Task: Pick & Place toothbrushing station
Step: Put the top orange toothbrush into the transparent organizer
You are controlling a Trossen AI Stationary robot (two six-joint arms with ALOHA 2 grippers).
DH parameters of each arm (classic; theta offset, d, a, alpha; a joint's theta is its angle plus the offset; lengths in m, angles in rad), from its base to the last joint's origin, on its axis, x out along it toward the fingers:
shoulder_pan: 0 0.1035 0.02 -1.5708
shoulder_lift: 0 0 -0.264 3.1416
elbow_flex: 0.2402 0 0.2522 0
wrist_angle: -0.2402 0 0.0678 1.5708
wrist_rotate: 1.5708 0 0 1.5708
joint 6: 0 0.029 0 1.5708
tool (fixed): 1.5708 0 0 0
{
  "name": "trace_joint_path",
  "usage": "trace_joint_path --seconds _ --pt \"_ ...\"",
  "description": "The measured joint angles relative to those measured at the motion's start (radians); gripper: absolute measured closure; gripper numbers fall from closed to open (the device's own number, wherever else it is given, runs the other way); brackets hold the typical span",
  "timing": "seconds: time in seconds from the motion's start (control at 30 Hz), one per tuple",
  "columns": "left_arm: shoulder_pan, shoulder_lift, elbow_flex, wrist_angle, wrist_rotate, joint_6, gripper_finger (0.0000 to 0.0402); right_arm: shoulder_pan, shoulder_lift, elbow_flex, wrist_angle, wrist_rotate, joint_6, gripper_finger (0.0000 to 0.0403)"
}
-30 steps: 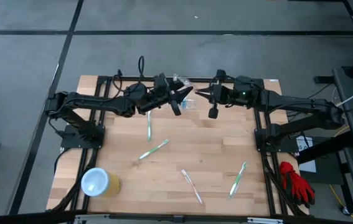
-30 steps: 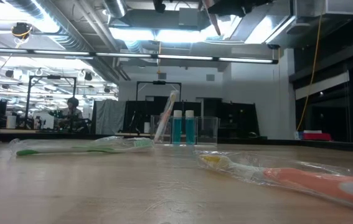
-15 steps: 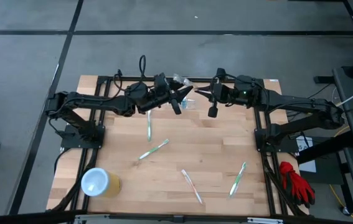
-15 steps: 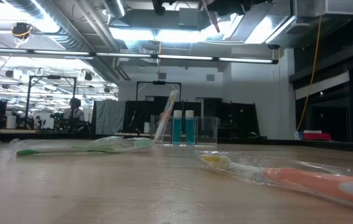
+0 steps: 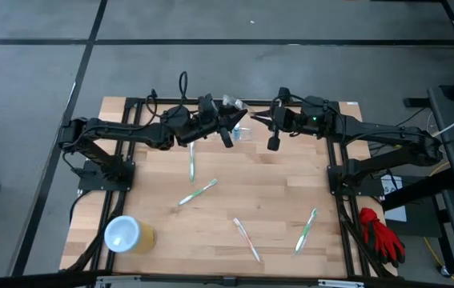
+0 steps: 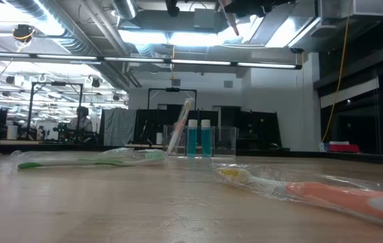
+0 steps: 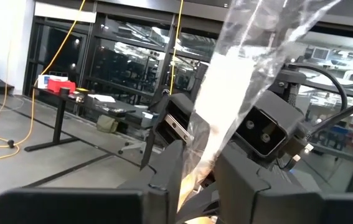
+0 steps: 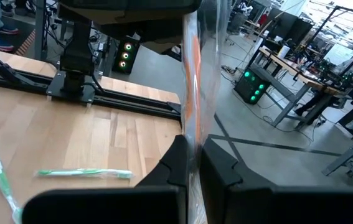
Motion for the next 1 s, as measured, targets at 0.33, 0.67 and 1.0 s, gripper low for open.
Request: trace_joint_path --seconds 0.33,0.67,1.0 --pt "0.0 0.0 0.0 0.0 -0.006 0.001 0.0371 0.0 0.0 0.0 -0.001 0.001 0.007 0.0388" --pt "0.001 0.0 0.0 0.0 -0.012 0.0 0.038 0.0 0.0 0.0 -0.002 -0.006 0.029 0.0353" --pt "0.001 0.0 -0.001 -0.002 -0.005 -0.011 0.0381 0.002 0.0 0.002 0.008 -0.058 0.052 0.0275"
